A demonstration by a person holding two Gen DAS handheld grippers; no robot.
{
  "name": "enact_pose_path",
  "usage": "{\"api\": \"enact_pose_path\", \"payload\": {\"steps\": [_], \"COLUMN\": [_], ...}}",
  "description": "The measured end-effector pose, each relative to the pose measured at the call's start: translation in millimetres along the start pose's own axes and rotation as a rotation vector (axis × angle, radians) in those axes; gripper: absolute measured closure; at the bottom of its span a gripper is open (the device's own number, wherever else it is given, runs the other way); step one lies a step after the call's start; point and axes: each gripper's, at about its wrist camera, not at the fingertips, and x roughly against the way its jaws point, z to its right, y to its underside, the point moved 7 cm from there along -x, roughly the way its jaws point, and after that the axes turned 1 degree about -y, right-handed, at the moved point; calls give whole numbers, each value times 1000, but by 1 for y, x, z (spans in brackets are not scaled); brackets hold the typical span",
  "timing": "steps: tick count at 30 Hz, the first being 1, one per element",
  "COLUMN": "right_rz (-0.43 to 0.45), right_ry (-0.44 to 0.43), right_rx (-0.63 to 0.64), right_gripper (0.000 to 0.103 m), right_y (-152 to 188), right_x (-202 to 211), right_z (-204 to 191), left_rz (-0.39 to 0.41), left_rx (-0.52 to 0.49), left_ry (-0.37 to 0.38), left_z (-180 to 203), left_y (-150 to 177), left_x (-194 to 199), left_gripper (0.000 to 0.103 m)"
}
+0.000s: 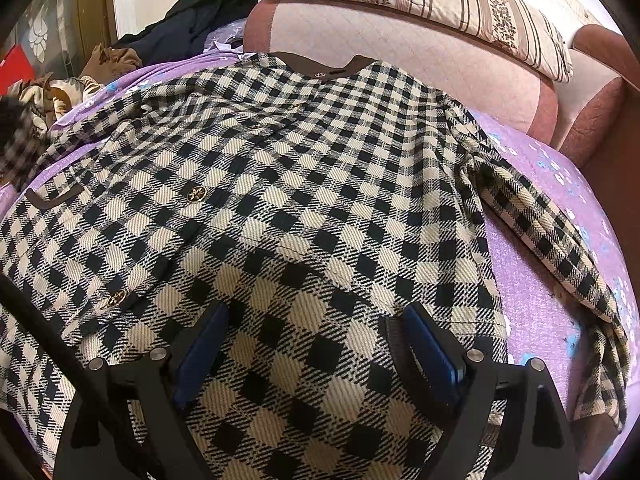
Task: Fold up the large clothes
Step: 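Fold the held sleeve across the coat body with the left tool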
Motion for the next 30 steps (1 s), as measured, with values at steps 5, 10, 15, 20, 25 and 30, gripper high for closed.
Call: {"api": "enact_pose_path", "payload": {"steps": [5,10,15,20,25,30], "right_rz": [-4,-9,0,56,117,11], "right_ry": [-20,-46,-57,-72,-272,-482], "right_rx": [-20,-48,-55,-6,-2,-167], "right_gripper": [11,11,11,11,11,11], "right_y": [1,3,3,-12,-65,-102], "right_x": [-1,-3,-1,20,52,31], "right_z": [2,6,7,-6,-54,-98], "left_rz": [-131,-274,-223,-47,4,21], "left_rx": [-178,-329,-398,-265,-88,0], "left_ry": [133,168,185,1,-219,-221], "left_z": [92,134,131,72,-4,-40], "left_y": [53,110,113,70,49,36], "left_x": [-34,-59,-30,-1,1,6], "left_gripper": [100,93,44,36,36,36]}}
